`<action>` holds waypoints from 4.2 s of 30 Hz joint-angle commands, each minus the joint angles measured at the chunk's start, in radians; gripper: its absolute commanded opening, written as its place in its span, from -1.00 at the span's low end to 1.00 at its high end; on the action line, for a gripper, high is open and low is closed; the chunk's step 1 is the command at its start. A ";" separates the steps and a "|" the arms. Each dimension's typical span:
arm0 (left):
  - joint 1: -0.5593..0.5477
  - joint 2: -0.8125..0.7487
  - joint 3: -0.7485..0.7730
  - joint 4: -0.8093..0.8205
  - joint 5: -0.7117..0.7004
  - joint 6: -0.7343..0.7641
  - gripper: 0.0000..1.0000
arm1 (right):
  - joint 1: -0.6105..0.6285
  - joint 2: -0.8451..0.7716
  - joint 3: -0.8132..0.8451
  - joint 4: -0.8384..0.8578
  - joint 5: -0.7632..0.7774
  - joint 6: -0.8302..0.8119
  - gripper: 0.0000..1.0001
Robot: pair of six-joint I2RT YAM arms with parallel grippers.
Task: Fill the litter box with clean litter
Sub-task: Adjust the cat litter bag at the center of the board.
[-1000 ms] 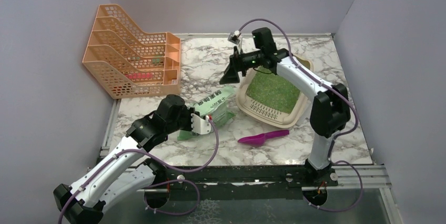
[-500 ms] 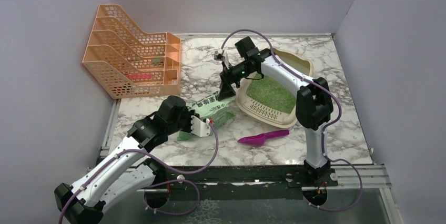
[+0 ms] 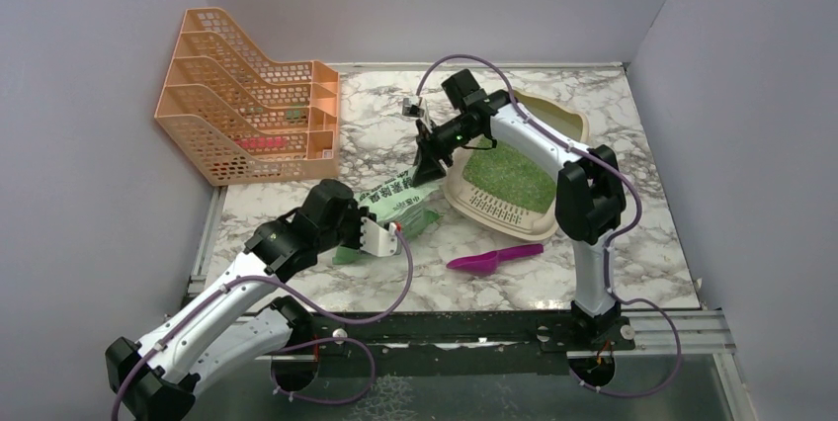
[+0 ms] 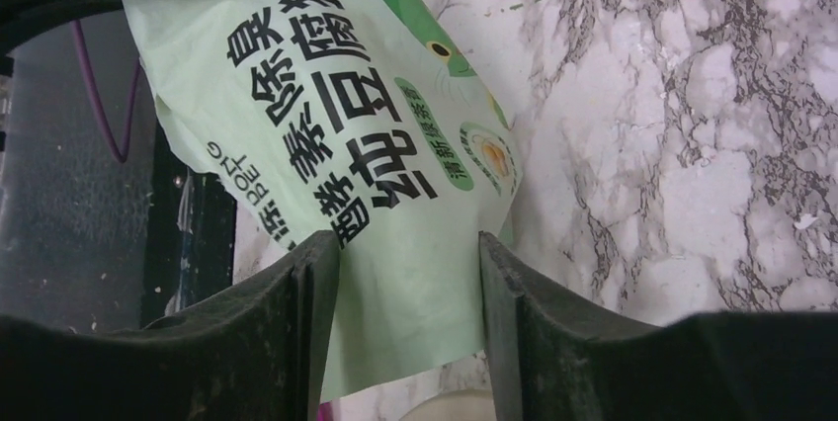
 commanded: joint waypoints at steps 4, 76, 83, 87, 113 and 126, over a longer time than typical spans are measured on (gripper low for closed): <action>-0.004 -0.032 -0.001 -0.084 -0.007 -0.073 -0.59 | -0.002 -0.015 -0.013 0.042 -0.017 -0.032 -0.68; 0.254 0.287 0.544 -0.200 0.020 -1.522 0.97 | -0.078 -0.400 -0.533 0.629 0.179 0.402 -0.98; 0.254 0.036 0.401 -0.228 -0.026 -1.979 0.97 | -0.078 -0.404 -0.570 0.654 0.217 0.443 -0.98; 0.253 -0.112 0.327 -0.206 -0.044 -2.236 0.95 | -0.078 -0.416 -0.572 0.654 0.218 0.446 -0.98; 0.256 -0.051 -0.015 0.235 -0.117 -2.618 0.40 | -0.078 -0.466 -0.587 0.648 0.229 0.463 -0.98; 0.251 -0.056 -0.189 0.438 -0.061 -2.827 0.13 | -0.078 -0.466 -0.602 0.654 0.195 0.488 -0.98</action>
